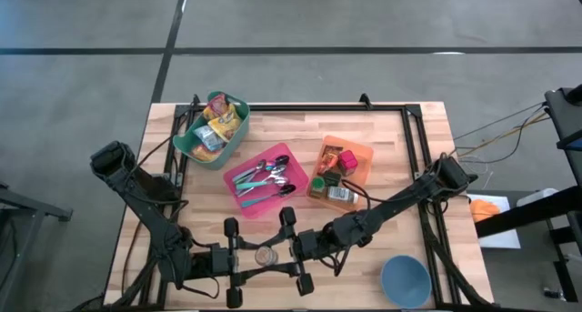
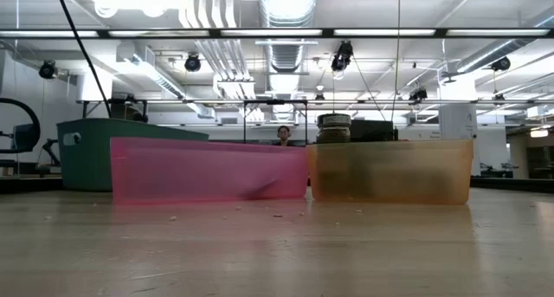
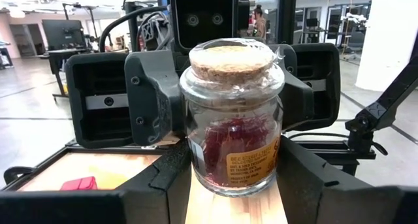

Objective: Pick & Place Food Item
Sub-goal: Put the brown seasoning bottle into the orange bin

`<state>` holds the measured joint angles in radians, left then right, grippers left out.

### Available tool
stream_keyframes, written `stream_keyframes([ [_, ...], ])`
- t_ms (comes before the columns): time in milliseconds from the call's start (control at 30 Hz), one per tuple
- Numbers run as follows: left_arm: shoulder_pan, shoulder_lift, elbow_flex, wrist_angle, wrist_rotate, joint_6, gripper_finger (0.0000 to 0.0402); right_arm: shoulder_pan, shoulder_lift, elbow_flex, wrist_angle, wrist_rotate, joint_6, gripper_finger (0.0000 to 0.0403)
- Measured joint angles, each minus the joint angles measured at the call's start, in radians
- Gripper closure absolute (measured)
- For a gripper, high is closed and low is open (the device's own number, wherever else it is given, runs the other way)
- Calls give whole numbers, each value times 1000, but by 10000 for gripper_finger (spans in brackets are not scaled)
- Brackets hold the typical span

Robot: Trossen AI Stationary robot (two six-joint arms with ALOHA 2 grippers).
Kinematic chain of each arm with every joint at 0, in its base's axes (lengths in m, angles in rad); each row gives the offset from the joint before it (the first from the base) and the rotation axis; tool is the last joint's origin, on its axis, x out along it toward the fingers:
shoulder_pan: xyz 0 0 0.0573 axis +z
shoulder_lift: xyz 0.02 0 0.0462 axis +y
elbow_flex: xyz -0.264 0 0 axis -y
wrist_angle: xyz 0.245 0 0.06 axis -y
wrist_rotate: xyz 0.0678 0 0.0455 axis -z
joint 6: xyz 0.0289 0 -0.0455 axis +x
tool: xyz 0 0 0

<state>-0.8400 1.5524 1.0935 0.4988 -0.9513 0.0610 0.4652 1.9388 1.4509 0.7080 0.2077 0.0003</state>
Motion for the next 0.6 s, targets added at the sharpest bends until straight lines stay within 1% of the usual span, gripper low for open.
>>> stream_keyframes([
  [233,-4,-1,0,-7,2,-10,233,0,0,0,3,0,7,222],
  [267,-4,-1,0,-7,2,-12,233,0,0,0,3,0,14,217],
  [433,-4,-2,0,-15,18,-8,233,-2,3,0,3,-4,34,149],
  [500,-4,-2,0,-18,25,-6,233,-2,3,0,3,-3,36,137],
  [600,-4,-2,1,-20,25,-7,233,-2,3,0,4,-3,29,132],
])
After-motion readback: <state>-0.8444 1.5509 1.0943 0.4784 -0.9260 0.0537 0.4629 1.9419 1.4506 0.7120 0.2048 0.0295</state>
